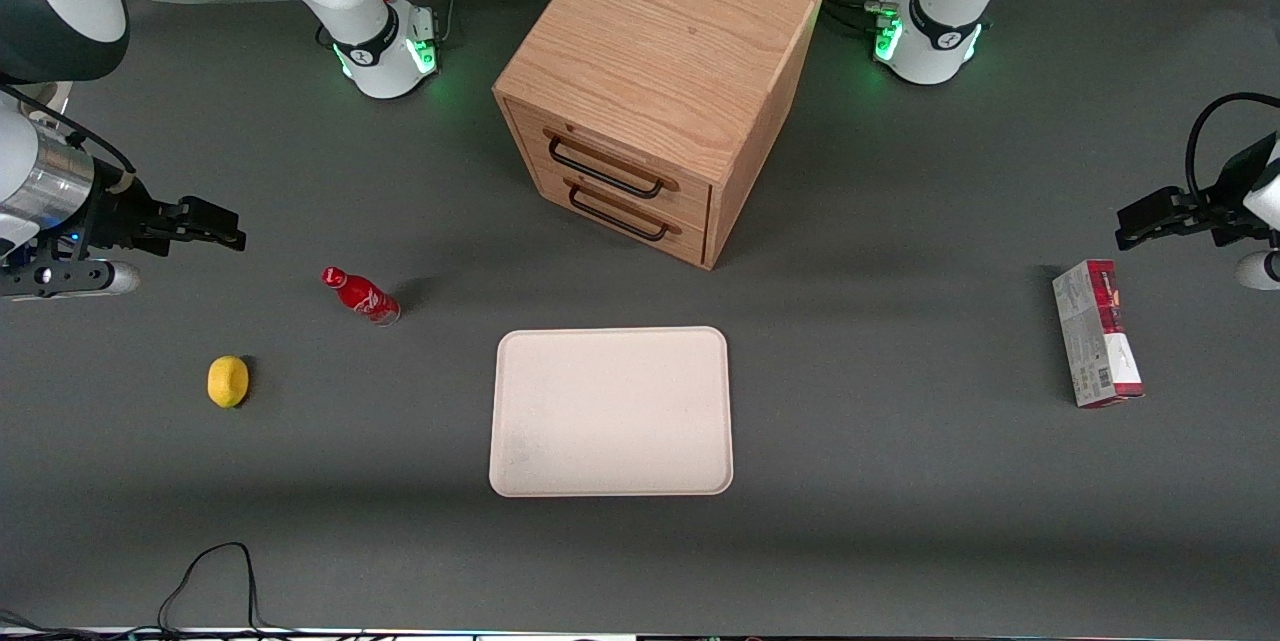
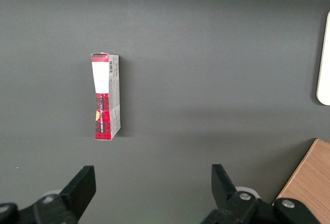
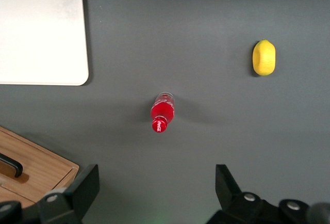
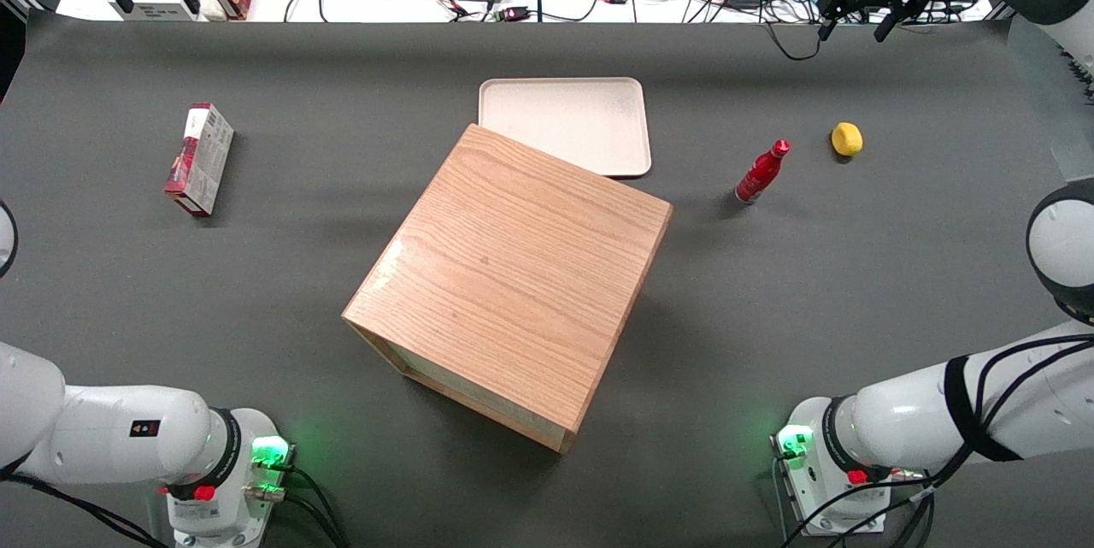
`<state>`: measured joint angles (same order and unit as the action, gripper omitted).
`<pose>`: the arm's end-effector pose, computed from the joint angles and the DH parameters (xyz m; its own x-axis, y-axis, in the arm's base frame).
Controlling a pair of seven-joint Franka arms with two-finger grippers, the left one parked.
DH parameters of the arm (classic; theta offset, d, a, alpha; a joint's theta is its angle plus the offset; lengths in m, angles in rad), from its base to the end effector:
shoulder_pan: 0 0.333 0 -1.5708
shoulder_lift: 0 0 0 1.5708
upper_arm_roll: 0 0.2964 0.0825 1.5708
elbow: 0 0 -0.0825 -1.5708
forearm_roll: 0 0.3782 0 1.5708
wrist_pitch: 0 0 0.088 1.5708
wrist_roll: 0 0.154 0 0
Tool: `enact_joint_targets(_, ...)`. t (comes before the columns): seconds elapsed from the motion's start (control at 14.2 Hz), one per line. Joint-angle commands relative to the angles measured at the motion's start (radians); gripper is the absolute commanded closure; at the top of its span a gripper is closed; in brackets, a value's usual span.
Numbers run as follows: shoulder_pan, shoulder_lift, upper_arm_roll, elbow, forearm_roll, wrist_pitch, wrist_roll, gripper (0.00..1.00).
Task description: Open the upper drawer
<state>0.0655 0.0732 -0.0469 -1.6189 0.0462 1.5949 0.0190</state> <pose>0.5618 0.0181 0.4971 0.9952 -0.0018 -0.0978 -0.0058 -0.9992 -0.0406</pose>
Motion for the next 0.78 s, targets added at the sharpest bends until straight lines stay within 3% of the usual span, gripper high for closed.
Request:
enact_joint_targets(0.0, 0.004, 0.003, -0.01, 0.013, -0.011, 0.008, 0.024, 0.0)
enact_joint_targets(0.71, 0.01, 0.003, -0.016, 0.013, -0.042, -0.023, 0.009, 0.0)
